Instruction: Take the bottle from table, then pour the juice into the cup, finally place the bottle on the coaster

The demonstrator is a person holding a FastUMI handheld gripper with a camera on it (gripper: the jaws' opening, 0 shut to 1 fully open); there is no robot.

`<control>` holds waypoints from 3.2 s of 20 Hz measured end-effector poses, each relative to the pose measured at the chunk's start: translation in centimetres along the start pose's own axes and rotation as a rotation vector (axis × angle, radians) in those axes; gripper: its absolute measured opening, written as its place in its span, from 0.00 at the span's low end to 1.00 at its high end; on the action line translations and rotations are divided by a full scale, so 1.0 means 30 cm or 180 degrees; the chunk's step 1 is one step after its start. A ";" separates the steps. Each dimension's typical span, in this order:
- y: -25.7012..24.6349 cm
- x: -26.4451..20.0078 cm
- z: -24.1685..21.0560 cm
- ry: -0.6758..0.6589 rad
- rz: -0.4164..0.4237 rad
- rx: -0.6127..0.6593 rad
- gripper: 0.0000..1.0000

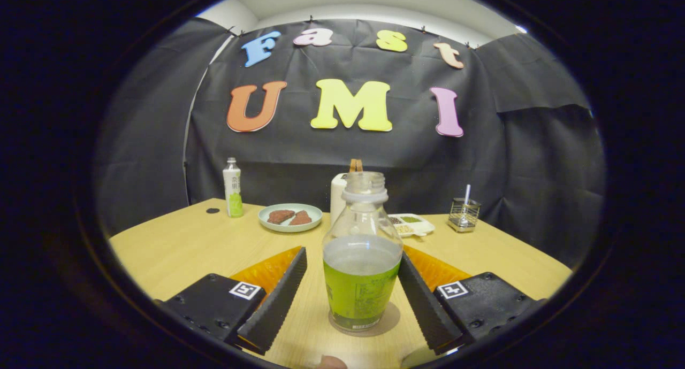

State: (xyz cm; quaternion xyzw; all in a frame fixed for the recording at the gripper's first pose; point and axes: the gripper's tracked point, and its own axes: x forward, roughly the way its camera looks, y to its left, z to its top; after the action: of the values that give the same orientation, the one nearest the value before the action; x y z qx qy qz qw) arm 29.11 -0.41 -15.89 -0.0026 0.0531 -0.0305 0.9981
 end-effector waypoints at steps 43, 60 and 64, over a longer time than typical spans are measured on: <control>-0.334 -1.218 0.415 -0.0449 -0.0360 -0.0210 1.00; -0.393 -1.367 0.373 -0.0564 -0.0263 0.0146 1.00; -0.395 -1.348 0.352 -0.0524 -0.0197 0.0217 1.00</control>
State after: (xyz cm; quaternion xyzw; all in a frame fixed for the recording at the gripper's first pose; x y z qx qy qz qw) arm -10.63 -9.72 -1.01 0.0271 -0.0302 -0.0629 0.9972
